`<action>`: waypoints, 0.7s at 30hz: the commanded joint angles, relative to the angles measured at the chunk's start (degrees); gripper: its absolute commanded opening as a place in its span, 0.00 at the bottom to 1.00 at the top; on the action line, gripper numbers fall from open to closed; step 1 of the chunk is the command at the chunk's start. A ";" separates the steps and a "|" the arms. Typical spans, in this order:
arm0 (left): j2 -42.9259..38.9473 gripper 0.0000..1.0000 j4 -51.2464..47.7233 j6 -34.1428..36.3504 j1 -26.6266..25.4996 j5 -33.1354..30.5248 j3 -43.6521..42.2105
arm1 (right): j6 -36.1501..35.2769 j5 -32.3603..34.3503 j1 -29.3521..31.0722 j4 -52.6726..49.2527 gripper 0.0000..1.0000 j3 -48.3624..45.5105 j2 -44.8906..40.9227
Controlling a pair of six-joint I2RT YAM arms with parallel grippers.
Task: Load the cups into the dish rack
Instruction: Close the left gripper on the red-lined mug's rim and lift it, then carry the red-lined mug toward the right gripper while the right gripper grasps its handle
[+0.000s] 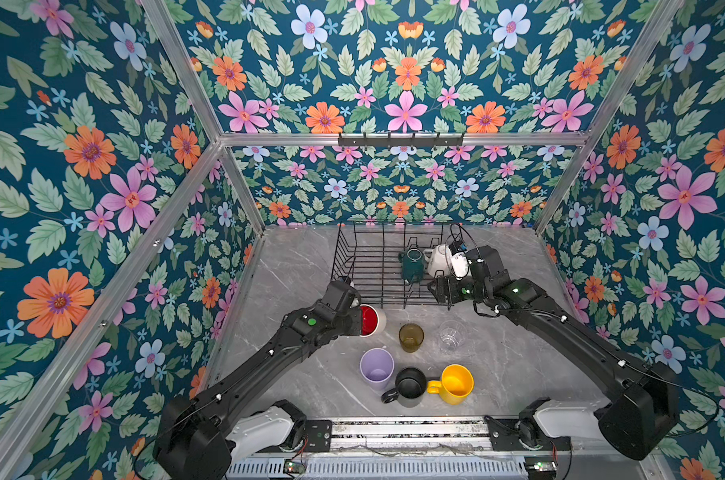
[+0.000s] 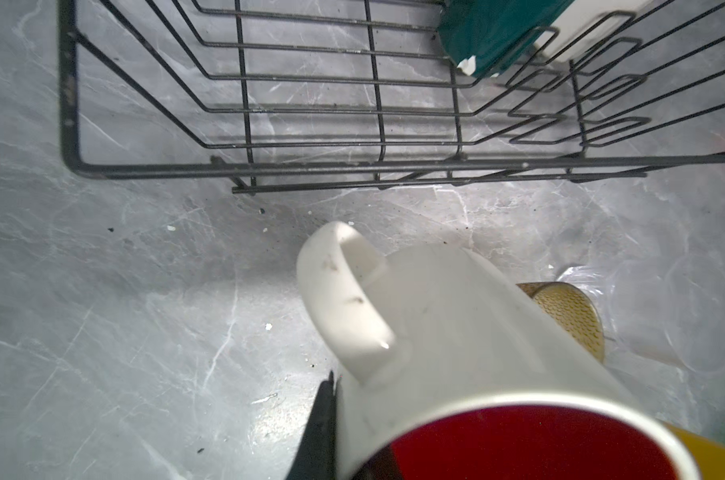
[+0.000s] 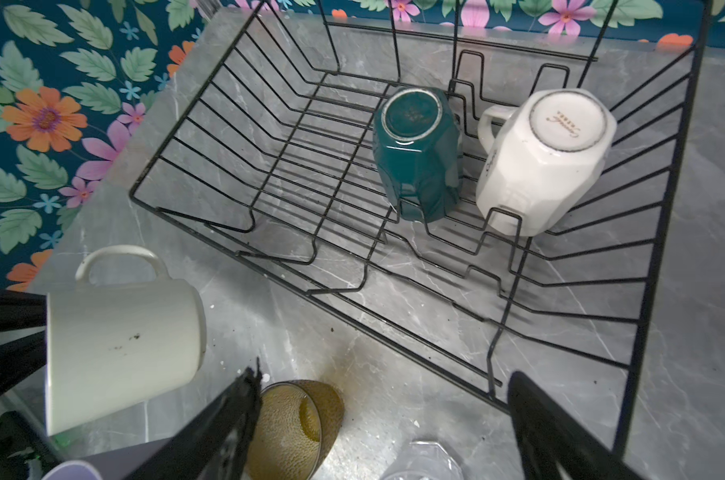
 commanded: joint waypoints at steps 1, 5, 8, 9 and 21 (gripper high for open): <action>-3.58 0.00 0.87 2.68 0.10 -1.67 0.64 | 1.30 -3.00 0.05 2.07 0.92 0.27 -1.05; -9.96 0.00 3.33 6.00 0.10 -2.27 0.26 | 2.30 -6.83 0.04 3.45 0.92 0.00 -2.33; -15.37 0.00 9.06 8.79 0.11 -1.31 -1.71 | 3.31 -11.49 0.00 5.30 0.92 -0.32 -3.27; -17.25 0.00 11.92 10.00 0.16 -0.69 -2.99 | 3.73 -13.43 0.04 6.43 0.92 -0.65 -3.63; -24.77 0.00 42.71 16.82 0.19 6.93 -16.29 | 7.71 -34.12 -0.71 19.12 0.94 -4.85 -5.42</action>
